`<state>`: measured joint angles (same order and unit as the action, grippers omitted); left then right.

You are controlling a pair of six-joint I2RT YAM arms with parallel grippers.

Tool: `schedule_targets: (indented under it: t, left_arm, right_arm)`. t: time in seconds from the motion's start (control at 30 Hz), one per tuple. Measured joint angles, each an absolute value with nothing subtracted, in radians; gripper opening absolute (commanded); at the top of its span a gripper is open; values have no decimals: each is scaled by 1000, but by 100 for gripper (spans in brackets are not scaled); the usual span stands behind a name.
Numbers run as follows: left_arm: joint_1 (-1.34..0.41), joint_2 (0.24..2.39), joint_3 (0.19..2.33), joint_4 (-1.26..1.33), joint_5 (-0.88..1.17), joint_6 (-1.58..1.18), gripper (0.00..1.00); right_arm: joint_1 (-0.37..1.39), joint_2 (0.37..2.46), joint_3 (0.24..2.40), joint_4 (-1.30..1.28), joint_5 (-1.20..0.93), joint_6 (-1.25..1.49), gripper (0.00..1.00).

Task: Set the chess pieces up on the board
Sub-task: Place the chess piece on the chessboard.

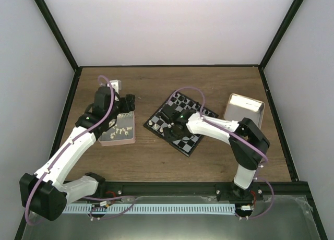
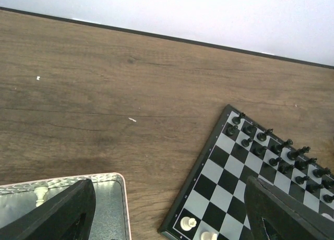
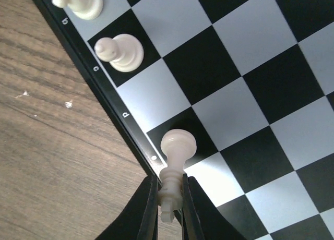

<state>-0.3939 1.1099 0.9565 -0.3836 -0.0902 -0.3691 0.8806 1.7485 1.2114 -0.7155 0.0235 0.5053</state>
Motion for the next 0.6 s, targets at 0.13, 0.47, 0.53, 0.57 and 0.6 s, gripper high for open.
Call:
schedule_targets:
  t: [0.13,0.47,0.53,0.57,0.6]
  left_arm:
    - [-394,1110,952,-381,-89,-369,80]
    - [-394,1110,944,-376,-86,-369,80]
    - [-394,1110,940,-372,-85,-370,80]
    - [-394,1110,937,-371,-85,-370,80]
    - [-394,1110,934,-369,-84,-370,80]
  right_arm:
    - [881,1770,1234,-733,47,505,1]
    - [881,1789,1264,-762,54,496,4]
    - [881,1789,1267,-774,54,496,5]
    - [881,1789,1269,-781,54,496,6]
    - [881,1789,1269,-784,54,496,7]
